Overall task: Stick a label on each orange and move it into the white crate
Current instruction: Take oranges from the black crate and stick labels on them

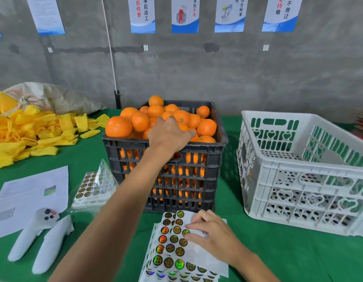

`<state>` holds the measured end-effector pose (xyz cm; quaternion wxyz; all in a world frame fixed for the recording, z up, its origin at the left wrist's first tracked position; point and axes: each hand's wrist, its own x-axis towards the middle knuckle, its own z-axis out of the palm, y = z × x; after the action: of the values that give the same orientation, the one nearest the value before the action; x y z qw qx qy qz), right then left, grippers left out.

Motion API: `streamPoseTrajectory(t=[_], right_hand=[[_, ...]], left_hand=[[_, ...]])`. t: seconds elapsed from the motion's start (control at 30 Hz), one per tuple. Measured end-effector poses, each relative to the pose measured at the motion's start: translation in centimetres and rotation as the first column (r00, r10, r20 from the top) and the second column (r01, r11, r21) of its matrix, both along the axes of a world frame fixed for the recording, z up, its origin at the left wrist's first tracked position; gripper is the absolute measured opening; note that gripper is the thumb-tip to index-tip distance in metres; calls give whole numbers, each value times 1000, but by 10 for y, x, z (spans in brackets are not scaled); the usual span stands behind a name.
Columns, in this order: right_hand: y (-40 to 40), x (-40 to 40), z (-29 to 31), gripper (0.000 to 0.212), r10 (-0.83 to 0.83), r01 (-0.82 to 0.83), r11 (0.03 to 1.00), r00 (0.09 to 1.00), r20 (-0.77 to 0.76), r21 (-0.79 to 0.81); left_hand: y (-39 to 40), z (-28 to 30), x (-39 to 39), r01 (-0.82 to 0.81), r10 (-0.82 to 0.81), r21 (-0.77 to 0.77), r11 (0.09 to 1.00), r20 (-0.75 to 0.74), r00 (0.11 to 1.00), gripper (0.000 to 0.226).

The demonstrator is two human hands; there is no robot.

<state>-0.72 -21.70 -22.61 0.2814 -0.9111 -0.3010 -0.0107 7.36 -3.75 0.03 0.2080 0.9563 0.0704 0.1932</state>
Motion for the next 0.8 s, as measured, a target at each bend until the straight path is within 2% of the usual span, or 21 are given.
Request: streamPoseTrajectory(t=[0.07,0.2,0.3,0.4,0.43,0.6,0.73,0.8], right_hand=[[1,0,-2,37,-22,23,997,1000,-21,71],[2,1,-3,23,-31,72,966,986,-166,250],[3,3,-3,26,-54,82,976,989,-139,201],[0,2,-3,54,-41,50,995,994,-106,89],[0,2,-4,57,-29,34,998,995,-91,59],[1,5,-1,38,-12,13,999,1000,-5,42],[2,2,2,49,73,-63,994,991,109,-90],[1,1,2,55,81,-76,995,994,70,-65]], left_hand=[[0,-1,-1,-3,3,3,1000,17,1000,74],[-1,-2,-1,-10,10,4,1000,31,999,76],[-1,-3,-1,-16,16,8,1000,33,999,77],[-1,-4,-1,-17,17,6,1000,38,999,81],[-1,-4,0,-18,17,6,1000,41,999,81],[-1,-5,0,-20,20,1,1000,58,998,78],[-1,-6,-2,-11,11,4,1000,85,996,75],[0,-6,-2,-6,6,0,1000,92,996,76]])
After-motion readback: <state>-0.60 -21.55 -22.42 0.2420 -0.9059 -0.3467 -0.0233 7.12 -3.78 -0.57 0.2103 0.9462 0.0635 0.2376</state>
